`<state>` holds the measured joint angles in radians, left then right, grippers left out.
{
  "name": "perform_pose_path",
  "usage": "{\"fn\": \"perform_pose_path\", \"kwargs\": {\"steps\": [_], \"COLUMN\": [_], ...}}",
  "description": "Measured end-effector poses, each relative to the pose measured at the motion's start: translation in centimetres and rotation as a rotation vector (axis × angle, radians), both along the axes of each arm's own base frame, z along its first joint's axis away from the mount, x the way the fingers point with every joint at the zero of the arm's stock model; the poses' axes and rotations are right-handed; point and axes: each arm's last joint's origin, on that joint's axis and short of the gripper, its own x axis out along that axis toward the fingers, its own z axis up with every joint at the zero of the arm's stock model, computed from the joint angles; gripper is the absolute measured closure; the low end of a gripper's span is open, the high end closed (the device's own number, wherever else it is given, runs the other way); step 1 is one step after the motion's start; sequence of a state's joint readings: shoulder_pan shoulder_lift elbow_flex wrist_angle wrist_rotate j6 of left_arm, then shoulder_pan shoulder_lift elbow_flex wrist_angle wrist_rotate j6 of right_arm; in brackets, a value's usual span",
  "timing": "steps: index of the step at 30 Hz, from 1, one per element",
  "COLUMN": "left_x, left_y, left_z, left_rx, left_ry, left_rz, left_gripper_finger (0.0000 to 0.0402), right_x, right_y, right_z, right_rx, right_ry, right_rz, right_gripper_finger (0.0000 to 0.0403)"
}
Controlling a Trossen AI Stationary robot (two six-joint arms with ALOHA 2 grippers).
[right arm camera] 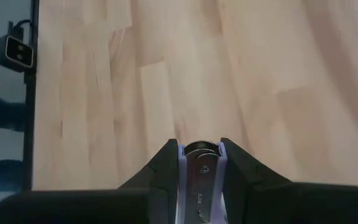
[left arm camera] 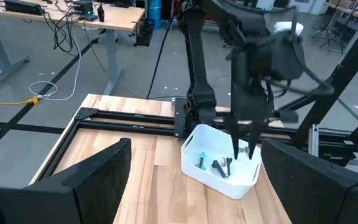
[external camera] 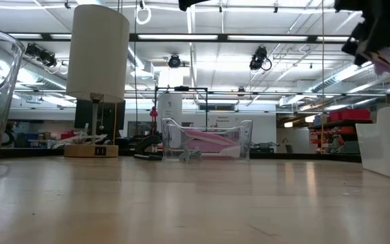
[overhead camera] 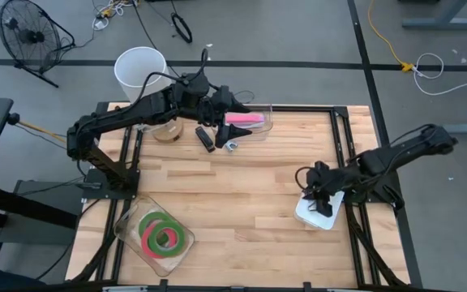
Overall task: Pick and place Stapler, Stapler remover, tape
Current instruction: Put the purple staple remover into the white bin
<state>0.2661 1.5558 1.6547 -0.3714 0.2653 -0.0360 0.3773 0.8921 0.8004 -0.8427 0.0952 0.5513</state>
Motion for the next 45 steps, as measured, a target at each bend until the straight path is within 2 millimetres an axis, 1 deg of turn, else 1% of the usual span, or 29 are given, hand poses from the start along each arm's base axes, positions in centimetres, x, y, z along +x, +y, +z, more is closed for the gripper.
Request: {"fn": "perform_pose_path", "kwargs": {"steps": [4,8,14,21,26,36,39,45], "left_x": [0.0,0.0,0.0,0.0,0.0,0.0,0.0,0.0], "left_y": [0.0,0.0,0.0,0.0,0.0,0.0,0.0,0.0], "left_z": [0.0,0.0,0.0,0.0,0.0,0.0,0.0,0.0], "left_rx": [-0.001,-0.004,-0.005,-0.004,-0.004,-0.003,-0.003,-0.003], "left_ry": [0.000,0.000,0.000,0.000,0.000,0.000,0.000,0.000], "left_rz": [0.000,0.001,0.001,0.001,0.001,0.001,0.001,0.001], "left_gripper_finger": [0.0040,0.0040,0.0040,0.0040,0.0040,0.0040,0.0040,0.0040], "right_x": [-0.3,-0.9,-1.5,-2.0,-1.9,-1.9,-1.9,-1.9], "right_y": [0.6,1.0,1.4,1.4,1.5,1.6,1.6,1.6], "right_z": [-2.0,-3.5,-4.9,-6.7,-7.4,-7.3,-7.3,-7.3], "right_rx": [0.035,0.043,0.036,0.027,0.051,0.079,0.098,0.128], "right_ry": [0.047,0.096,0.142,0.186,0.180,0.184,0.190,0.199], "right_rz": [-0.011,-0.015,-0.006,-0.013,0.003,0.009,-0.022,-0.070], "right_gripper_finger": [0.0328,0.0328,0.0328,0.0328,0.0328,0.0321,0.0305,0.0253]}}
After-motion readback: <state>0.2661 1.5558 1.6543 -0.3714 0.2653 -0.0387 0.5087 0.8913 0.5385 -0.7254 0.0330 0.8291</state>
